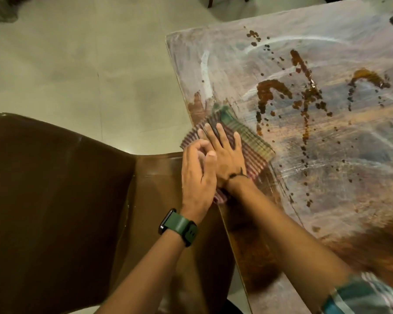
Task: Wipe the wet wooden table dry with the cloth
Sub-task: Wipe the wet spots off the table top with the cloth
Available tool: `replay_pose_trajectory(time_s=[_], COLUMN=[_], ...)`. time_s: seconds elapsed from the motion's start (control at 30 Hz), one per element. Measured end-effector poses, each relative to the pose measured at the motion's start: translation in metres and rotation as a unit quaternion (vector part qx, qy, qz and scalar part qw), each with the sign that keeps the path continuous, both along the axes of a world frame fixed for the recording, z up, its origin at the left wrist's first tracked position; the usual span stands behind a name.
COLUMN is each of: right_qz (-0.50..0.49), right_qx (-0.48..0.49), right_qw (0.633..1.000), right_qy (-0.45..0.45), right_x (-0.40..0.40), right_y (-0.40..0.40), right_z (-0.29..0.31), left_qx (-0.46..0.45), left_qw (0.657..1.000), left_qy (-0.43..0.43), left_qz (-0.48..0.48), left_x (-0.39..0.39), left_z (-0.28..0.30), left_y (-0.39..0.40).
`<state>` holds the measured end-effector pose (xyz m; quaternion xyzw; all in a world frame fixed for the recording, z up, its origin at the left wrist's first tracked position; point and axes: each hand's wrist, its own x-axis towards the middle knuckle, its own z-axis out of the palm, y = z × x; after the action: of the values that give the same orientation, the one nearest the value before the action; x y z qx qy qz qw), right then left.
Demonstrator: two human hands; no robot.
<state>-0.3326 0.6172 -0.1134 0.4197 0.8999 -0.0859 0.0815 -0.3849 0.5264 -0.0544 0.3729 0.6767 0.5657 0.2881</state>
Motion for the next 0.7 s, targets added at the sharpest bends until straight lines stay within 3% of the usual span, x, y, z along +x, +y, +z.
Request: replay_pose_trajectory(time_s=[0.17,0.27,0.6,0.7], right_qz=[-0.019,-0.004,-0.076,-0.085], right_qx=[0.02,0.025,0.026,0.02], right_qw=[0.999,1.0,0.996,0.996], right_qy=[0.032,0.014,0.035,0.032], right_x=[0.1,0.114,0.017,0.007], right_y=[-0.111,-0.12,0.08,0.089], right_z=[0.003,0.005,-0.003,-0.001], left_qx=[-0.02,-0.029,-0.017,-0.021], left_qw=[1.0,0.999,1.0,0.999], left_qy=[0.004,-0.01,-0.003,0.011], left_qz=[0.02,0.018,-0.009,-0.023], left_x=[-0.003,0.0,0.011,0.017], left_z=[-0.006,-0.012,-0.033,-0.028], left_y=[0.012,0.016,0.01,0.004])
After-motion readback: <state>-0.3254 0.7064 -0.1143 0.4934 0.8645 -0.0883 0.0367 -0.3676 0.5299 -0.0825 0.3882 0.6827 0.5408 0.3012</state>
